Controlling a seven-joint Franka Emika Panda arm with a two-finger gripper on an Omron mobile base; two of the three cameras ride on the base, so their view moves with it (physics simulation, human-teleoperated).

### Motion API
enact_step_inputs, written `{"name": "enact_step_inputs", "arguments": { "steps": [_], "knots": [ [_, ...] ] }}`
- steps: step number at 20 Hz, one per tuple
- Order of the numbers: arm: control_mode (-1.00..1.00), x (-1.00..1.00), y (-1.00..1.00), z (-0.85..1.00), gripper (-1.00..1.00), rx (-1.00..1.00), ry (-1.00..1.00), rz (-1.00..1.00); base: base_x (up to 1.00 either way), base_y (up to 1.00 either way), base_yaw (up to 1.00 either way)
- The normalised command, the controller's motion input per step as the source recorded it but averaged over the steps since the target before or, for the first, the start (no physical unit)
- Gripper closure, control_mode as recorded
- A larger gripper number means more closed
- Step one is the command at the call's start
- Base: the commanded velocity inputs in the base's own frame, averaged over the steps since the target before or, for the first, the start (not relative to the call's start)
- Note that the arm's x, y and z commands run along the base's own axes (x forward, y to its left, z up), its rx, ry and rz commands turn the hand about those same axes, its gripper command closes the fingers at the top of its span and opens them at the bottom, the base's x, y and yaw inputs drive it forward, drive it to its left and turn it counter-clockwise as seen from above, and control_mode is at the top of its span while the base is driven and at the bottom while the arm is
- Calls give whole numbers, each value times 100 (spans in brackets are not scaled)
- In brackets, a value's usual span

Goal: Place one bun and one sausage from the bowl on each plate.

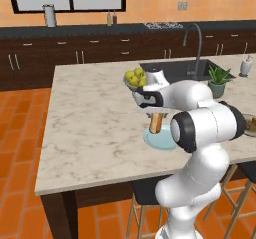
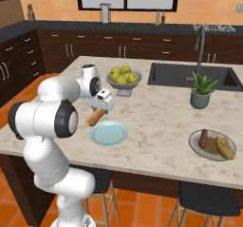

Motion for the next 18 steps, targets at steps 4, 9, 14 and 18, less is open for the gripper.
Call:
{"name": "enact_step_inputs", "arguments": {
  "steps": [4, 9, 14, 18],
  "knots": [
    [-100, 6, 3, -38, 100, 0, 32, 0, 0, 0, 0],
    [-100, 24, 0, -29, 100, 1, 20, 0, 0, 0, 0],
    [-100, 9, 0, -60, 100, 1, 3, 2, 0, 0, 0],
    [-100, 1, 0, -57, 100, 0, -1, 1, 0, 0, 0]
  ]
}}
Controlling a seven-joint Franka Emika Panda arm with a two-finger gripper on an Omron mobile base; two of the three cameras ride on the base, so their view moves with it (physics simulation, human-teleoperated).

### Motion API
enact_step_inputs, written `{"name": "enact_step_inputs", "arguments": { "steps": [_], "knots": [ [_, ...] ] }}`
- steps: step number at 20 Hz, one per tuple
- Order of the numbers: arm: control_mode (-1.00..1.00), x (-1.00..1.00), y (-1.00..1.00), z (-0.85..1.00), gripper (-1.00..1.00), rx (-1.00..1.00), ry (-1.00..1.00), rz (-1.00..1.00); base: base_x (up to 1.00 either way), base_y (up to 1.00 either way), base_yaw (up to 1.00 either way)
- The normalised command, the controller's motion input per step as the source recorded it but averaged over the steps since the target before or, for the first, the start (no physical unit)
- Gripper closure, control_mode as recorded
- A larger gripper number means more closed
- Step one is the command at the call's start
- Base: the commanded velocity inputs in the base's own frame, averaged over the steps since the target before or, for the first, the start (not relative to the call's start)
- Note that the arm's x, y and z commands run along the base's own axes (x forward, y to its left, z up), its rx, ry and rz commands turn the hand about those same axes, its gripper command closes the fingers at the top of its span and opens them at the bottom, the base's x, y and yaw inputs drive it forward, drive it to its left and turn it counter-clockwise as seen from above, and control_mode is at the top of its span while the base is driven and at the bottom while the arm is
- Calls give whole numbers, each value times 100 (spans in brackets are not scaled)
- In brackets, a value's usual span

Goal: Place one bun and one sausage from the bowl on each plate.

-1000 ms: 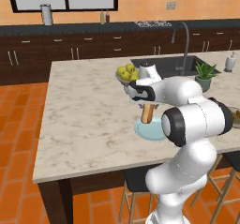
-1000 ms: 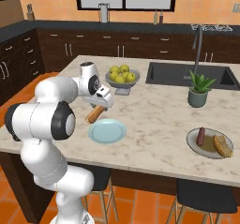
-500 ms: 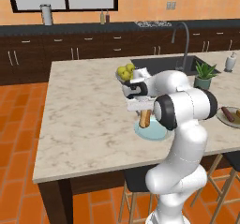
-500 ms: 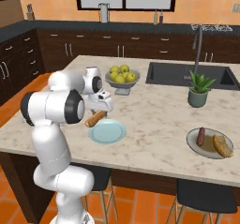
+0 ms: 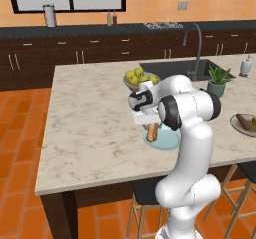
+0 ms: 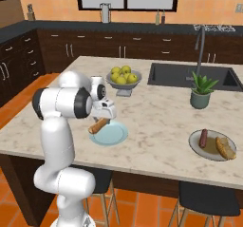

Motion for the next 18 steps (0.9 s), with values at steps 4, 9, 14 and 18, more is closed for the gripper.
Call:
{"name": "enact_step_inputs", "arguments": {
  "steps": [4, 9, 14, 18],
  "knots": [
    [-100, 0, -5, -29, 100, 3, -5, 0, 0, 0, 0],
    [-100, 0, -4, -3, -100, 1, 0, 0, 0, 0, 0],
    [-100, -2, -2, 0, -100, 0, -2, 0, 0, 0, 0],
    [-100, -6, -15, 13, -100, 1, -18, 0, 0, 0, 0]
  ]
}}
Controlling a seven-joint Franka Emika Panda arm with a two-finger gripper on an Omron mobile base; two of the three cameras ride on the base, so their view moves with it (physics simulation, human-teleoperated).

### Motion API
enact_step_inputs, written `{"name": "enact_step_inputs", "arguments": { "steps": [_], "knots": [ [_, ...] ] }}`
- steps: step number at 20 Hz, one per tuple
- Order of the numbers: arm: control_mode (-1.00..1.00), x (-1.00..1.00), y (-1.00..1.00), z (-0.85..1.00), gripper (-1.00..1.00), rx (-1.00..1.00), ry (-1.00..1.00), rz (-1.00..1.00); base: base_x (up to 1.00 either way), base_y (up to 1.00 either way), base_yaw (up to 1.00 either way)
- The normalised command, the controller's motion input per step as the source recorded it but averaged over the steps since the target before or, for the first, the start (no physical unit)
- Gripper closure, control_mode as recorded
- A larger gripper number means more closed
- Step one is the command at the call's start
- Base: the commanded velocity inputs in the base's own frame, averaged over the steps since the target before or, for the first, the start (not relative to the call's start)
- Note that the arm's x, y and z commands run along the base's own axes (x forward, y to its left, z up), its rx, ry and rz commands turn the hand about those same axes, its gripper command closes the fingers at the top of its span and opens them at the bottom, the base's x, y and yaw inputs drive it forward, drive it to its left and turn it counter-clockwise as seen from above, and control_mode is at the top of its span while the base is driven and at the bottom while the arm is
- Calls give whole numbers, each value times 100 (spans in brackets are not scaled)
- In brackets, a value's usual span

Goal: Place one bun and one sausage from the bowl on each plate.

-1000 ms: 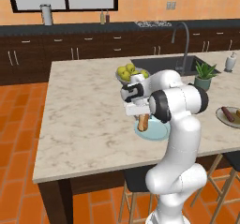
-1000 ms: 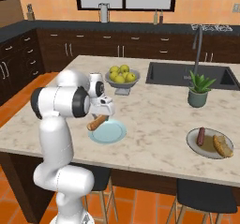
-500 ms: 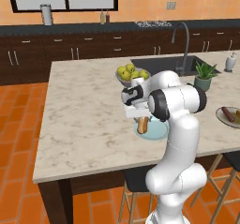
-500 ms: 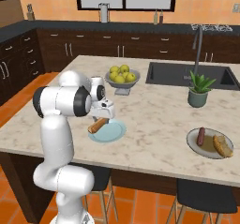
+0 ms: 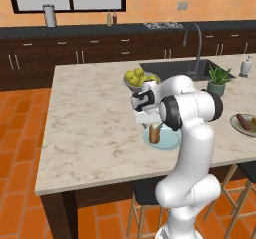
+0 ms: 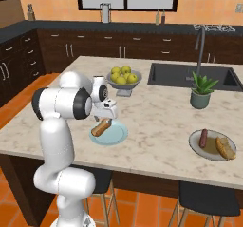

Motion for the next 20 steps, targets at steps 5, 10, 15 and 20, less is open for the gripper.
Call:
{"name": "enact_step_inputs", "arguments": {
  "steps": [5, 10, 15, 20],
  "knots": [
    [-100, -18, -18, 39, -100, 0, -17, 0, 0, 0, 0],
    [-100, -57, 0, 61, -100, 0, -1, 0, 0, 0, 0],
    [-100, -66, 0, 44, -100, 0, 0, 0, 0, 0, 0],
    [-100, -48, 0, 52, -100, 0, -4, 6, 0, 0, 0]
  ]
}}
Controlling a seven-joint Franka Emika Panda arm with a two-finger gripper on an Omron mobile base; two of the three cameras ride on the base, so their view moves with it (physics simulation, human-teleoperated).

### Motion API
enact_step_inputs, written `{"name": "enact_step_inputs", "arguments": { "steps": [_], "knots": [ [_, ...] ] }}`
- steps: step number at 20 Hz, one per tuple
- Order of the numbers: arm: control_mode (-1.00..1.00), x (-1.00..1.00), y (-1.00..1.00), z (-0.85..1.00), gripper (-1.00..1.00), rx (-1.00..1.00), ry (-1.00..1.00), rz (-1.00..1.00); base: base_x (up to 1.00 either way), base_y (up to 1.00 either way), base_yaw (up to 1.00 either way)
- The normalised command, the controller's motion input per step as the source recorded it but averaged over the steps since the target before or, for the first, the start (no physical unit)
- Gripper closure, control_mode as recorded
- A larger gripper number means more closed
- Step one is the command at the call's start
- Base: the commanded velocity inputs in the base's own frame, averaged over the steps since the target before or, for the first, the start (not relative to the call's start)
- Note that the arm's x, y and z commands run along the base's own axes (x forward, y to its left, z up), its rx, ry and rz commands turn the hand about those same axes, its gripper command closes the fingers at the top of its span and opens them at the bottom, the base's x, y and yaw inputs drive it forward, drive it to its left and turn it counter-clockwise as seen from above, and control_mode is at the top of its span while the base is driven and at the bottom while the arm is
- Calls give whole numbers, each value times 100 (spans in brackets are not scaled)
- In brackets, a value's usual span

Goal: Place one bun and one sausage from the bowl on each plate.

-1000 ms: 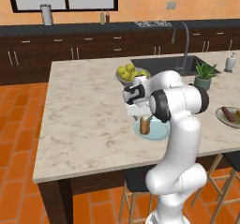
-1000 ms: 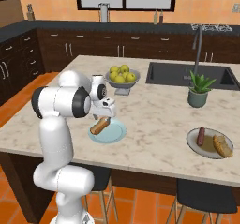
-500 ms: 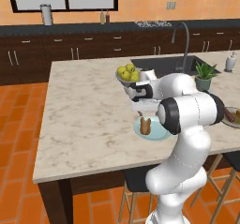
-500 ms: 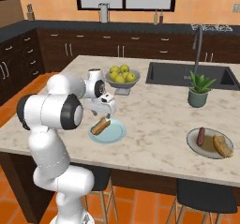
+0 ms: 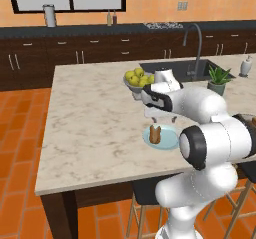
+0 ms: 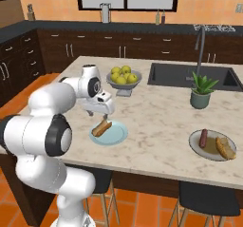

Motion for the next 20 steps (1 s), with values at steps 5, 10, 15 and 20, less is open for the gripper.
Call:
{"name": "enact_step_inputs", "arguments": {
  "steps": [5, 10, 15, 20],
  "knots": [
    [-100, -69, -5, 49, -100, 0, -10, 29, 0, 0, 0],
    [-100, -28, 0, 45, -100, 3, -8, 19, 0, 0, 0],
    [-100, -11, 0, 19, -100, 4, -5, 0, 0, 0, 0],
    [-100, -1, 0, 3, -100, 0, 0, -11, 0, 0, 0]
  ]
}}
